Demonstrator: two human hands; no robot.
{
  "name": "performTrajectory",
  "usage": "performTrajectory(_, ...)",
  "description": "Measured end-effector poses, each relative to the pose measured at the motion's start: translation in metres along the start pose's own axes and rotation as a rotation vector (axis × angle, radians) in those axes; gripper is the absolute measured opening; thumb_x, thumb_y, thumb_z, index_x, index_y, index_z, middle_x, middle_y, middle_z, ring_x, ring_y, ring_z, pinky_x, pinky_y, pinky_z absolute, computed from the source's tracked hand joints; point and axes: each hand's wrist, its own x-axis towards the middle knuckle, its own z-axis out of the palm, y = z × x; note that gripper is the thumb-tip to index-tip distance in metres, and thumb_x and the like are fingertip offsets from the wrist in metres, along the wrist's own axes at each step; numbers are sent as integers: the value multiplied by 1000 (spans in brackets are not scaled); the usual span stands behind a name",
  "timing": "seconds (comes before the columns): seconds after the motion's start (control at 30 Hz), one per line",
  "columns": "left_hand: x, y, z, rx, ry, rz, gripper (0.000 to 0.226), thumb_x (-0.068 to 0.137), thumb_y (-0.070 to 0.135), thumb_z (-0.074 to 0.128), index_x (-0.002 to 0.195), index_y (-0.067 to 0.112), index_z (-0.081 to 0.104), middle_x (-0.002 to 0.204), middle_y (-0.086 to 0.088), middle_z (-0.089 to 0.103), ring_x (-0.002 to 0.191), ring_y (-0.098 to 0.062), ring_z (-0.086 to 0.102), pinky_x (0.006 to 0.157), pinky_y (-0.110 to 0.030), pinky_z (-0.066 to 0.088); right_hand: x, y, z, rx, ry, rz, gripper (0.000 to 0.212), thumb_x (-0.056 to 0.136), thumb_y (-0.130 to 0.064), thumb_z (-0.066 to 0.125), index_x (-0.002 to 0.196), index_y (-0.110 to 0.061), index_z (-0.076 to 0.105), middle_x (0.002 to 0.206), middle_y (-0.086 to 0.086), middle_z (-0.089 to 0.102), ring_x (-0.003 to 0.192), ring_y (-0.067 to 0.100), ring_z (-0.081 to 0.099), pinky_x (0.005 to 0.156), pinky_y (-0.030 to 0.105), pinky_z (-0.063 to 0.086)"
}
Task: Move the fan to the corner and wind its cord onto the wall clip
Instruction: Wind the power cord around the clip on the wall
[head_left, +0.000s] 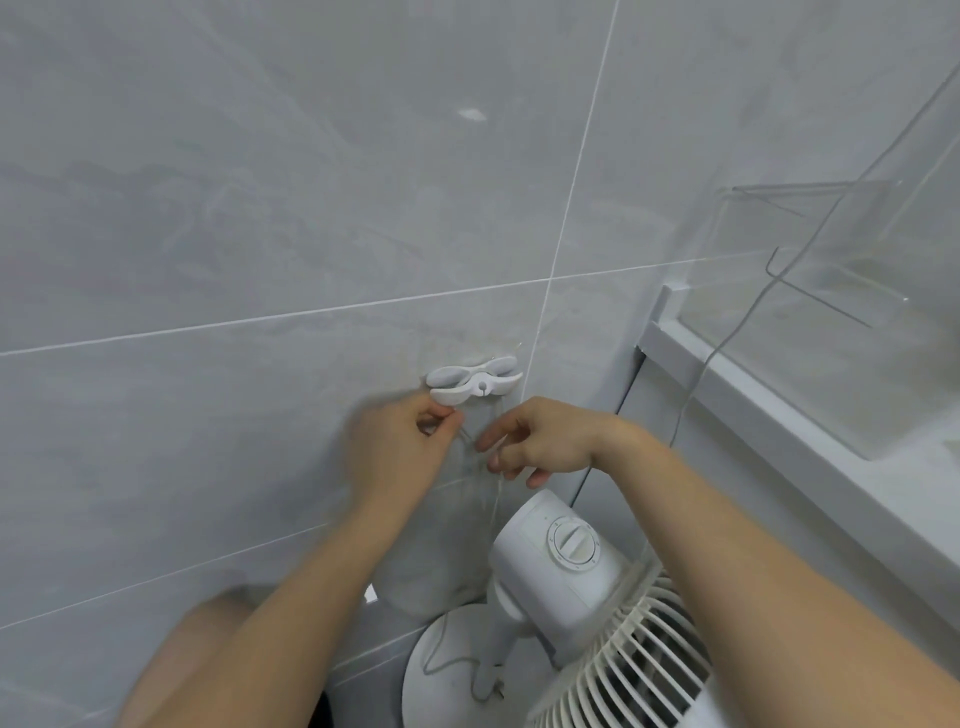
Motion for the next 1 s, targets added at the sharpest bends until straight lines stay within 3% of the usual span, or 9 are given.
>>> performTrajectory(0.27,5,-6,6,-142,-40,-89,28,72,52,67,81,29,79,67,12,74,66,-5,71,68,-38,59,9,-2,-6,-67,-53,3,30,99,-17,60,126,-22,71,116,2,75,95,10,63,80,25,58)
performTrajectory(0.43,3,-2,-2,-116,-24,-44,19,77,44,71,80,27,79,68,15,74,66,1,69,66,-28,56,10,4,-15,-91,17,40,23,97,-20,61,115,-21,76,96,-8,76,80,8,66,69,22,57)
performTrajectory(0.57,1,3,-6,-123,-53,-57,11,79,36,75,79,25,79,68,13,74,64,0,68,63,-23,50,4,4,-13,-117,16,32,30,94,-20,66,122,-26,73,90,-11,74,78,9,66,69,23,58)
performTrajectory(0.7,2,8,-6,-207,-124,-132,10,80,29,75,72,22,77,59,3,72,58,-12,69,65,-30,53,0,1,-6,-90,-10,16,40,91,-25,73,130,-31,67,95,-5,73,80,9,66,69,24,58)
performTrajectory(0.87,0,13,-8,-230,-159,-144,12,82,24,74,71,20,76,58,2,70,49,-2,61,57,-19,44,-3,-2,-4,-78,-1,-4,18,95,-25,68,111,-21,77,86,-8,71,78,9,61,68,23,57)
performTrajectory(1.0,1,10,-16,-79,-144,-64,14,82,39,73,78,27,77,66,13,71,60,-1,64,63,-25,49,-5,1,-10,-49,10,38,18,99,-26,62,105,-13,73,97,-2,73,84,12,63,77,31,57)
